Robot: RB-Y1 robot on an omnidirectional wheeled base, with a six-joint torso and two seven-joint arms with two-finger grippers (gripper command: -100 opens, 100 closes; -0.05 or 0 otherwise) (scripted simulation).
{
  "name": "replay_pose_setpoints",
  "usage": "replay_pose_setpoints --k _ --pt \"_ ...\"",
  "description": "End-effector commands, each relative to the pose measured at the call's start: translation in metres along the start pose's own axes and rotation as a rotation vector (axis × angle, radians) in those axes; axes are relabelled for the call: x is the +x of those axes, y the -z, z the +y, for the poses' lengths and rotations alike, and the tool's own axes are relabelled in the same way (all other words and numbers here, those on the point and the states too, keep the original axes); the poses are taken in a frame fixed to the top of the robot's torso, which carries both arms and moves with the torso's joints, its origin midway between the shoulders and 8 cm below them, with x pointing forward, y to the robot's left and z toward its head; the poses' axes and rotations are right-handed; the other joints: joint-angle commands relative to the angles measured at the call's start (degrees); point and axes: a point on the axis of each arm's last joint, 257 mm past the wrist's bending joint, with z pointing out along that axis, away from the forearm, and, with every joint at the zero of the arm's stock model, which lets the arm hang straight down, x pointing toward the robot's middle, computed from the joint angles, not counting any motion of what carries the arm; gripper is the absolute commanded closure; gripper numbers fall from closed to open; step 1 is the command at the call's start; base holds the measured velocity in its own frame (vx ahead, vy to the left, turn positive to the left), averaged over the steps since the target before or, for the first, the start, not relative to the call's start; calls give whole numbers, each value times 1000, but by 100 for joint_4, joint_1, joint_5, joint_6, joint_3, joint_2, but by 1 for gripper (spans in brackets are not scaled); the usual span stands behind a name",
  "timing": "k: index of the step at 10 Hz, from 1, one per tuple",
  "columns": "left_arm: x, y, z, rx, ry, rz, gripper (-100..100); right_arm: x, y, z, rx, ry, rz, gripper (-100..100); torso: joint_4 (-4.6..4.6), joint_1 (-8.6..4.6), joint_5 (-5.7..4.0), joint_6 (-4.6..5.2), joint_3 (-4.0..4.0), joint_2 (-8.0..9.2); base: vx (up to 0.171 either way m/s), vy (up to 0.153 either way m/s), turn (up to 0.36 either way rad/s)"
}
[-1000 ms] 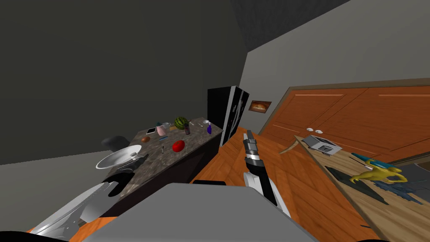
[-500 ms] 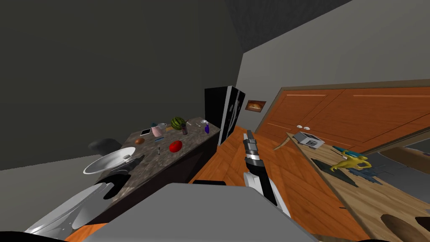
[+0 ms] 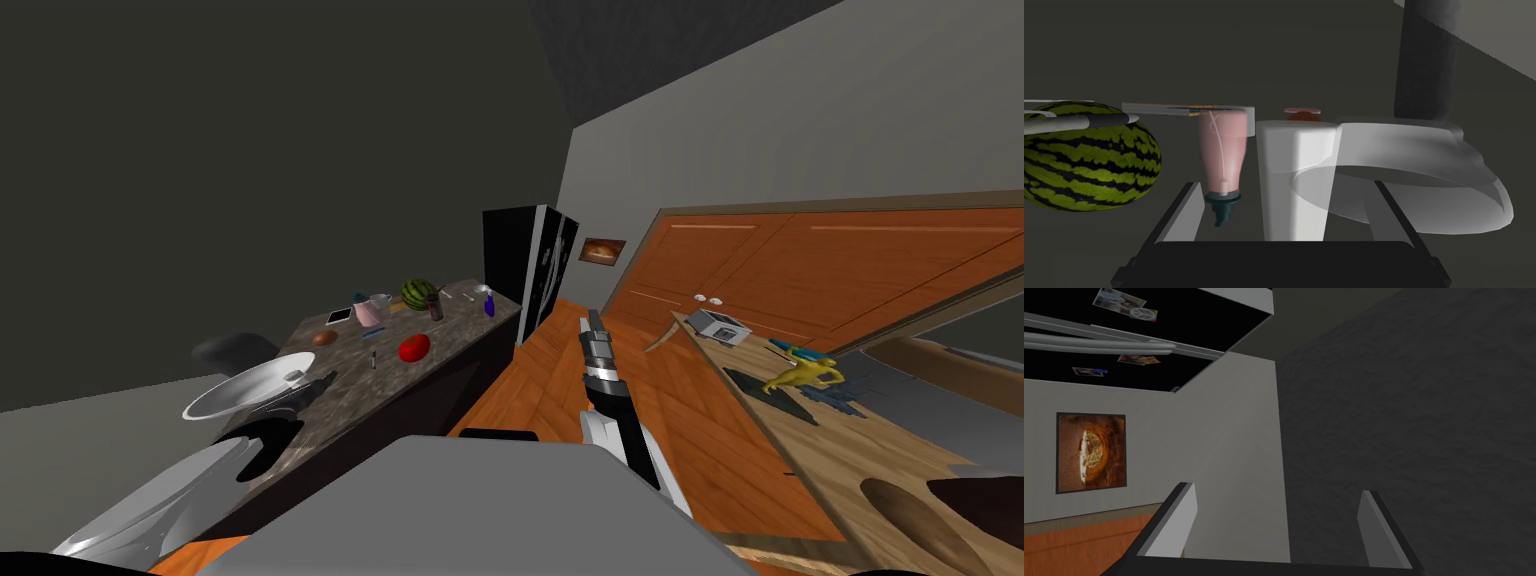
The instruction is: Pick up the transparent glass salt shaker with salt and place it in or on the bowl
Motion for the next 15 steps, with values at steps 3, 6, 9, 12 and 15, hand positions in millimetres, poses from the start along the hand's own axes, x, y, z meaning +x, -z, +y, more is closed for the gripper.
replay_pose_setpoints --k 3,6,9,12,15 --pt "-3 -3 19 -29 9 -1 -100 0 0 0 0 0 0 0 0 0 0 6 -1 0 -23 -14 -106" --pt "-4 -6 37 -57 24 2 -100 0 0 0 0 0 0 0 -1 2 1 0 -3 -5 -17 -16 -68" --pt "-5 -6 37 -55 61 -3 -100 0 0 0 0 0 0 0 0 1 0 -1 1 1 -23 -14 -26" --pt "-7 -8 55 -82 48 -1 -100 0 0 0 0 0 0 0 1 -4 -1 -1 2 4 -29 -24 -107" --pt "-8 -9 74 -111 59 3 -100 0 0 0 0 0 0 0 0 -2 0 6 -1 -2 -20 -19 -108"
